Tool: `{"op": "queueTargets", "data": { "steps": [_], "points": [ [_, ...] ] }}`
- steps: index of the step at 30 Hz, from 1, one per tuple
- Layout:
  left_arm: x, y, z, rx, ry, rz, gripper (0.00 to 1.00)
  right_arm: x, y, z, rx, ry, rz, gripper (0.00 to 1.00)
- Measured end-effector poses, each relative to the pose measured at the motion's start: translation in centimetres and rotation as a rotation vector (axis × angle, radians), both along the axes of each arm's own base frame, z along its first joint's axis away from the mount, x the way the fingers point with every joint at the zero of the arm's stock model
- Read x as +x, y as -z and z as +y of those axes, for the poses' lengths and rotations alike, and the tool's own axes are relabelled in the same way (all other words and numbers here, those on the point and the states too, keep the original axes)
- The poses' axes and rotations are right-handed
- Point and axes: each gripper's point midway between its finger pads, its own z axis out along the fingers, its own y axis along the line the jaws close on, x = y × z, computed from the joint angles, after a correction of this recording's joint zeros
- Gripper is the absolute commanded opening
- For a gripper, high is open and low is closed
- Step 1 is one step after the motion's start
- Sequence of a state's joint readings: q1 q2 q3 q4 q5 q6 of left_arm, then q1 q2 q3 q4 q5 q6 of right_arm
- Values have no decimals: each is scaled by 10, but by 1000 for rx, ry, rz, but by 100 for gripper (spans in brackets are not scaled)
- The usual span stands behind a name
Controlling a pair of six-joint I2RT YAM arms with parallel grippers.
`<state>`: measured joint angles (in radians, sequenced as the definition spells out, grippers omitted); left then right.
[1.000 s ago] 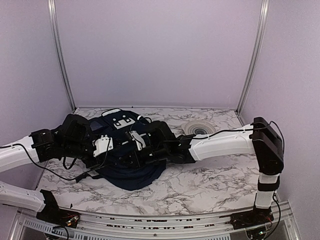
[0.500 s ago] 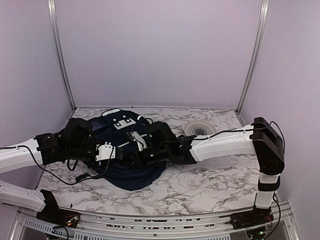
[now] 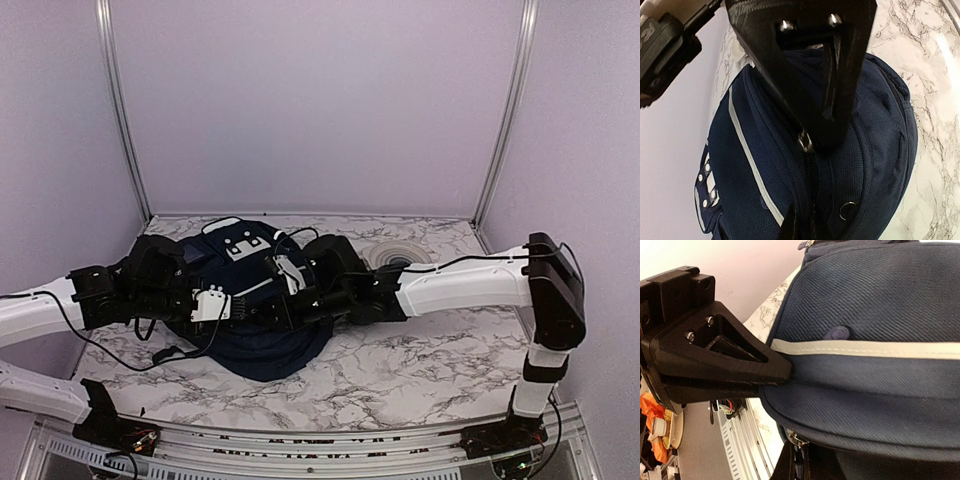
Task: Pack the student bag
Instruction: Zip the upper front pocket of the student bag, then adjust the student bag at the center of the board.
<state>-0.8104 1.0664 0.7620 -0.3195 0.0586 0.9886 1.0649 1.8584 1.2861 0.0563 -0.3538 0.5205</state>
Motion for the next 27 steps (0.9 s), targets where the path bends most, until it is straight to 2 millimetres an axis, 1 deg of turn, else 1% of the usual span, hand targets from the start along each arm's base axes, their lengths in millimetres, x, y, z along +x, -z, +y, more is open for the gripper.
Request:
{"op": "queueTargets", "data": {
  "steps": [3,5,6,10,11,13,16,18,19,20,22,23,25,27],
  "points": [
    [-3,-11,6,-11,-6,-32,0,13,-11,-20,-23,46,-21,0],
    [-8,-16,11,-9,-4,-31,0,26,-12,-37,-50,76,-26,0],
    [-10,-17,13,-6,-4,-27,0,33,-10,-46,-71,92,-24,0],
    [-20,-19,24,13,-20,8,0,71,4,-91,-173,185,-16,0],
    [-21,-20,27,12,-31,8,0,79,6,-99,-187,199,-14,0],
    [-21,-24,31,-1,-51,-3,0,89,6,-108,-191,207,-16,0],
    [-23,-26,37,-22,-87,-11,1,91,-3,-104,-172,170,-21,0],
    [-23,-30,43,-41,-120,-8,49,92,-9,-97,-157,145,-20,0],
    [-24,-31,46,-51,-139,-1,64,94,-10,-93,-152,134,-18,0],
    [-25,-31,51,-61,-174,18,71,96,-9,-90,-157,135,-19,0],
    [-27,-35,63,-106,-272,63,75,99,-1,-90,-183,142,-9,0],
    [-26,-41,67,-151,-347,98,74,99,5,-90,-199,144,-1,0],
    [-19,-59,73,-276,-506,164,67,95,15,-88,-222,143,13,0],
    [-14,-81,75,-455,-670,252,67,90,19,-85,-234,140,16,0]
  ]
}}
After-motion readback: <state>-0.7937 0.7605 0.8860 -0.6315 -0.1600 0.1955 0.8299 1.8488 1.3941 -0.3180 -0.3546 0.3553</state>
